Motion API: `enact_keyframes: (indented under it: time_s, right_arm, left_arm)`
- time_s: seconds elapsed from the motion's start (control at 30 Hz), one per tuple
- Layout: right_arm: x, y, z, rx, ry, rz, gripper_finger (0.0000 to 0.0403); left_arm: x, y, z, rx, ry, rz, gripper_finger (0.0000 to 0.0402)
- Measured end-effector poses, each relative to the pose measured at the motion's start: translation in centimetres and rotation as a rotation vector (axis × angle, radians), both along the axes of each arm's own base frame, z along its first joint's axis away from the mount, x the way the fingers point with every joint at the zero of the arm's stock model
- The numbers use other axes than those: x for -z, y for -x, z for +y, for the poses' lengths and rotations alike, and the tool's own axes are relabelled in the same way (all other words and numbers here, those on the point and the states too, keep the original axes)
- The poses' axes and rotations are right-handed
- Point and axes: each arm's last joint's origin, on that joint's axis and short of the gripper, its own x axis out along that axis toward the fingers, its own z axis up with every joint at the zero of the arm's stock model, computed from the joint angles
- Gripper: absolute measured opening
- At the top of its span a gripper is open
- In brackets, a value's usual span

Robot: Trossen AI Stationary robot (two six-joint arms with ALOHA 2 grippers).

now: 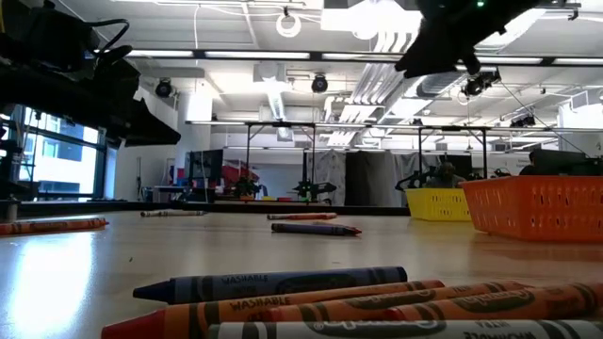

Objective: Sort crayons
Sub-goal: Put the orange crayon into the yellow bin

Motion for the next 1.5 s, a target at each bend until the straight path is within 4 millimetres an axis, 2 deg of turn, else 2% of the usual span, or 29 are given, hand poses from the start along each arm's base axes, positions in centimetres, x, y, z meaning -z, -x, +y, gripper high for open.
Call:
enact_keyframes:
  time_s: [0.4, 0.7, 0.93, 1.07, 1.33, 1.5]
  right_arm:
    - [0.2, -7.0, -1.5, -0.026, -0.231, 0.181, 0.0133]
    - [4.3, -10.3, -1.2, -0.018, -0.51, 0.321, 0.0133]
    - [8.0, -12.1, 0.1, 0.028, -0.605, 0.38, 0.0133]
    - [9.3, -13.2, 1.4, 0.004, -0.655, 0.356, 0.0133]
    - [10.5, -15.4, 4.7, -0.118, -0.664, 0.231, 0.0133]
    - [10.9, -16.0, 5.0, -0.129, -0.646, 0.227, 0.0133]
  left_arm:
    - [0.0, 0.0, 0.0, -0.002, 0.006, -0.006, 0.0087]
    - [0.1, 0.0, 0.0, -0.011, 0.043, -0.017, 0.0087]
    - [0.1, 0.0, 0.0, -0.017, 0.065, -0.031, 0.0087]
    - [0.1, 0.0, 0.0, -0.023, 0.087, -0.044, 0.0087]
    - [0.2, 0.0, -0.1, -0.012, 0.121, -0.052, 0.0087]
    - [0.4, 0.1, -0.1, -0.022, 0.159, -0.046, 0.0087]
